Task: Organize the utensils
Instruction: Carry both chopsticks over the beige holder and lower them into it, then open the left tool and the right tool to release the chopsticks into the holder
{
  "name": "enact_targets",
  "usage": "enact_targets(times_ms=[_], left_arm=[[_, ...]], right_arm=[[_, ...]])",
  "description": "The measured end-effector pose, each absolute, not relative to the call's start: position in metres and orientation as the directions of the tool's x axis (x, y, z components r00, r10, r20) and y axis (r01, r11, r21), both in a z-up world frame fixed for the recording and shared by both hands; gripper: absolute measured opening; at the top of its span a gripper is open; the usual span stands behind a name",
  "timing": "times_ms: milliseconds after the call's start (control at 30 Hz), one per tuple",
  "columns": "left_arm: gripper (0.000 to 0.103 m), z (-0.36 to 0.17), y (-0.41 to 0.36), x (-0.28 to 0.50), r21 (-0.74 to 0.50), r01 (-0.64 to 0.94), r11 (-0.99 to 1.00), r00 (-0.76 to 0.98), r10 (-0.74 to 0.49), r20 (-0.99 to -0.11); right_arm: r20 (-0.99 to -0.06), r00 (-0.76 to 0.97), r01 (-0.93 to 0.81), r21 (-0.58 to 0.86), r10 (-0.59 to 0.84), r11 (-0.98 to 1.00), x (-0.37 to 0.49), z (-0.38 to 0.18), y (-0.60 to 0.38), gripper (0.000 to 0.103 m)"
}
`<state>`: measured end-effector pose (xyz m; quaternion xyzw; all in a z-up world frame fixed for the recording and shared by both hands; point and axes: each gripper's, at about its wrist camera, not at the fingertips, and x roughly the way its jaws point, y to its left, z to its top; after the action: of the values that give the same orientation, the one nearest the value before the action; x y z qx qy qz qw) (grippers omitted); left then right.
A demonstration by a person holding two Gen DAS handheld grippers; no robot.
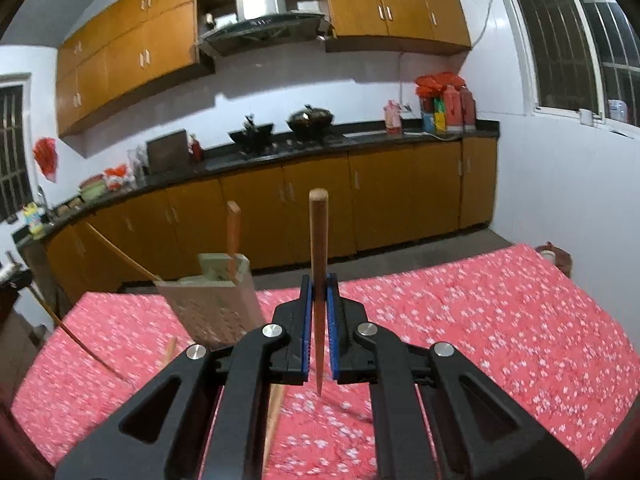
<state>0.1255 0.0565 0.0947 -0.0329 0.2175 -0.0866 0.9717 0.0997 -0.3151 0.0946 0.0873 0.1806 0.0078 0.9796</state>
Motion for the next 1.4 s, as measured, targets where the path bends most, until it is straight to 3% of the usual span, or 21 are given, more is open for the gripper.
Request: enact_targets(times_ms=[233,533,900,1167,1267,1400], left_arm=[[0.008,0.135,0.025,0.122,-0.098,0.254,0.962,0.907,-0.272,-0.322],[0.008,0.174,-0.011,0.158,-0.156,0.252,0.955,0.952,-0.273,-0.135],[0.008,0.148,-0.028,0.208,-0.213,0.162,0.964,0.983,-0.176,-0.048],[0.008,0.115,-0.038,0.231,-0.208,0.17,0.963,0.967,-0.204,-0.155],[0.019,0.109,-0.037,0.233,-0.207,0.173,0.963,0.959,-0.212,-0.187],[0.023,0.11,-0.032,0.229,-0.205,0.172,0.964,0.958,-0.212,-0.194]], right_arm=[[-0.231,0.957,-0.125,0.228,0.178,0.966,0.091,0.146,-0.301,0.008],[-0.039,0.988,-0.138,0.223,0.15,0.965,0.117,0.176,-0.27,0.008],[-0.125,0.985,-0.089,0.214,0.118,0.973,0.176,0.133,-0.259,0.008],[-0.201,0.968,-0.104,0.214,0.149,0.971,0.187,0.115,-0.254,0.008],[-0.21,0.965,-0.11,0.213,0.156,0.971,0.184,0.115,-0.253,0.01],[-0.196,0.968,-0.111,0.225,0.157,0.968,0.176,0.123,-0.257,0.031]])
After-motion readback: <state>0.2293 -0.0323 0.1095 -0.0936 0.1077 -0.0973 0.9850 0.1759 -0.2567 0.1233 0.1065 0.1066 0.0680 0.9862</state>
